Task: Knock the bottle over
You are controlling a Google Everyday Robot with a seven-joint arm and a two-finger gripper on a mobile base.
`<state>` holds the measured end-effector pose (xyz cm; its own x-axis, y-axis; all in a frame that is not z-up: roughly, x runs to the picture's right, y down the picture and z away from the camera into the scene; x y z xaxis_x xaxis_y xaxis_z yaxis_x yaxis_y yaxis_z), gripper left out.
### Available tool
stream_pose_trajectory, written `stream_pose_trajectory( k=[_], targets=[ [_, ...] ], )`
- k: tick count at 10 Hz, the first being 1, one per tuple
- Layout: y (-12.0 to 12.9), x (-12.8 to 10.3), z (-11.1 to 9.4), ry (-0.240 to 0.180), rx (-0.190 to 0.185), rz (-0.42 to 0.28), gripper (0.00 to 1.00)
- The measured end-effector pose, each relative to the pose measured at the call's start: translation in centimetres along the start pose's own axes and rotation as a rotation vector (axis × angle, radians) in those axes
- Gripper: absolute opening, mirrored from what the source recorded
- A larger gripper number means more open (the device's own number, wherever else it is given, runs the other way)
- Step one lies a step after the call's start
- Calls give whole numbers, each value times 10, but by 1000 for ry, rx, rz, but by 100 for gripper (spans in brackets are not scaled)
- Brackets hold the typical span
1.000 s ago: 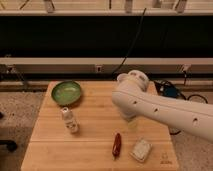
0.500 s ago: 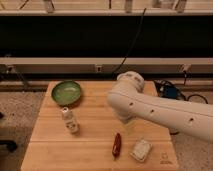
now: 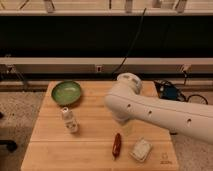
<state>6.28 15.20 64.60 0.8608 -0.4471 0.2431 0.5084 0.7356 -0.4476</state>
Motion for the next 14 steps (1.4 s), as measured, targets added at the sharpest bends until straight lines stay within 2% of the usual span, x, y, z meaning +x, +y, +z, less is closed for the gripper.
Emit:
stream_pose_trajectory(
  k=[10,14],
  targets=[
    [-5,-40,5,-56,-8,-103,80],
    [-5,-49,9,-74,-14,-133,80]
  ],
)
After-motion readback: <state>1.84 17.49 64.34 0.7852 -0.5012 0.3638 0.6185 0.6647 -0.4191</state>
